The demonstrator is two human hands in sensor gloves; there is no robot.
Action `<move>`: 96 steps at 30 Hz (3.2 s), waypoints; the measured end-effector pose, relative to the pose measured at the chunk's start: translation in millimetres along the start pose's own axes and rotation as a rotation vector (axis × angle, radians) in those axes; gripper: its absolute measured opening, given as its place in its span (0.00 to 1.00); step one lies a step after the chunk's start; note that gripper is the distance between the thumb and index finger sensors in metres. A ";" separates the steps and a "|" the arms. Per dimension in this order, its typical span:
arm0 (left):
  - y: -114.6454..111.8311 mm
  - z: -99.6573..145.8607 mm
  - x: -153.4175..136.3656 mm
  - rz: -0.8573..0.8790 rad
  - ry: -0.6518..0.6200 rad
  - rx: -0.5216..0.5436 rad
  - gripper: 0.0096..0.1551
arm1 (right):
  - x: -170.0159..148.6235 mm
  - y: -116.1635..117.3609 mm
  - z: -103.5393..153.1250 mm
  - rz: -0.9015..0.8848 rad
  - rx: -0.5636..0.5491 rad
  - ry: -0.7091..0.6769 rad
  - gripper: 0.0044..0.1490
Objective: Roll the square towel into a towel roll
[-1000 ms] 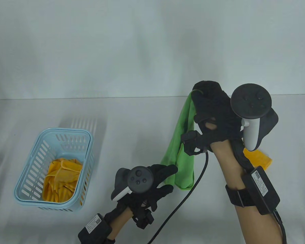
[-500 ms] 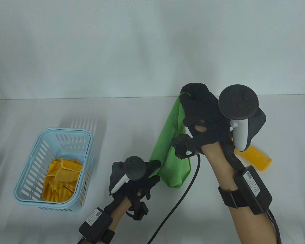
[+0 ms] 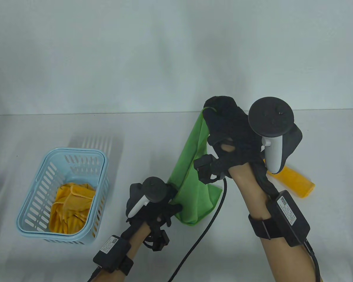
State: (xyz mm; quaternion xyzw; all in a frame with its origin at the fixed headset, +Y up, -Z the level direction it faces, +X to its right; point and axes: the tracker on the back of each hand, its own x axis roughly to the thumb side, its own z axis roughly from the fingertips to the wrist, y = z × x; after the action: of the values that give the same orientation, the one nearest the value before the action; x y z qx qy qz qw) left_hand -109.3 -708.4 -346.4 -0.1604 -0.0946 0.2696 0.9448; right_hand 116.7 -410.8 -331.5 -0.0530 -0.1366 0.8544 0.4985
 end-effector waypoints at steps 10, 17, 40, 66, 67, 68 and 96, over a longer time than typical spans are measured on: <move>42.1 20.9 -18.6 -0.011 0.113 0.221 0.21 | -40.6 -18.9 -18.0 0.138 -0.047 0.111 0.24; 71.0 38.7 -22.8 -0.004 0.147 0.365 0.21 | -87.1 -35.6 -23.7 0.234 -0.057 0.199 0.22; 136.5 67.9 -10.8 0.033 0.145 0.522 0.21 | -184.5 -62.7 -18.7 0.272 0.313 0.282 0.34; 254.5 129.1 17.9 0.257 -0.107 0.538 0.22 | -141.9 -132.8 17.5 -0.098 0.013 -0.026 0.23; 255.6 131.7 19.4 0.261 -0.117 0.537 0.22 | -141.0 -135.1 19.9 -0.111 0.011 -0.031 0.23; 256.4 134.3 21.0 0.263 -0.126 0.539 0.22 | -140.2 -137.8 22.8 -0.120 0.008 -0.036 0.23; 297.3 45.9 22.1 0.224 0.020 0.555 0.21 | -135.9 -104.5 -93.7 -0.011 -0.215 0.150 0.23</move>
State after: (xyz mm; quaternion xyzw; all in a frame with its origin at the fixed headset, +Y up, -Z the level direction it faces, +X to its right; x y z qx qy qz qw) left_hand -245.4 -446.1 -406.9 0.0920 0.0105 0.3860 0.9178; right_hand 293.0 -463.0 -397.5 -0.1692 -0.1902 0.8257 0.5035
